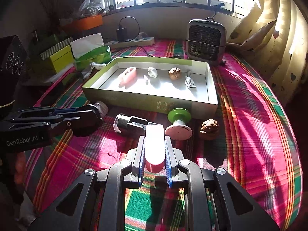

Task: Organize objects
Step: 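Carry the disc in the left gripper and block in the right over the box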

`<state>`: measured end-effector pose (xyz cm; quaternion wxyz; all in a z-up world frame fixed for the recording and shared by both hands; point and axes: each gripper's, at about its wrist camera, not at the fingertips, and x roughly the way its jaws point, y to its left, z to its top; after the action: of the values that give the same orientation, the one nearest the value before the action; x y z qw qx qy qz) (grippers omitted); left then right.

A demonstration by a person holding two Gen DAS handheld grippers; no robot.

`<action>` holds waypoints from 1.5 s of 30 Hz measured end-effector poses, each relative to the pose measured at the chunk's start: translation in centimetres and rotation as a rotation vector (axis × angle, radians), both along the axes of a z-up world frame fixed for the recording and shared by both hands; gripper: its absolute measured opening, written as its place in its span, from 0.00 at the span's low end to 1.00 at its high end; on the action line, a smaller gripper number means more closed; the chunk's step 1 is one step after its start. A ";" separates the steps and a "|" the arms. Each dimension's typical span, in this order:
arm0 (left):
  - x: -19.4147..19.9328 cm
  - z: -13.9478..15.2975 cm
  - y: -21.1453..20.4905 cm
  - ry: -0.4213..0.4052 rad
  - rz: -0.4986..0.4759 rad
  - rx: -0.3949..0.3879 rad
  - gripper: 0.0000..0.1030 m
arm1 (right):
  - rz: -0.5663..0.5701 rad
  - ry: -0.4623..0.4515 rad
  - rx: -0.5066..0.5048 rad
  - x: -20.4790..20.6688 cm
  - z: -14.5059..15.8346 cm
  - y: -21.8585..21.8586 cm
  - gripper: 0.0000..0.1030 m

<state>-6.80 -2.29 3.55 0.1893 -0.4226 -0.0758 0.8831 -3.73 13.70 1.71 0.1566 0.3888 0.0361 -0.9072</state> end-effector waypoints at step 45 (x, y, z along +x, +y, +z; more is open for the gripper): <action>-8.9 -0.4 -1.3 -0.016 0.060 -0.030 0.22 | 0.032 -0.072 0.017 -13.5 0.5 -2.7 0.18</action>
<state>-15.68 -3.64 3.11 0.1557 -0.4300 -0.0768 0.8860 -17.24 11.02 2.22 0.1690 0.4216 0.0441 -0.8898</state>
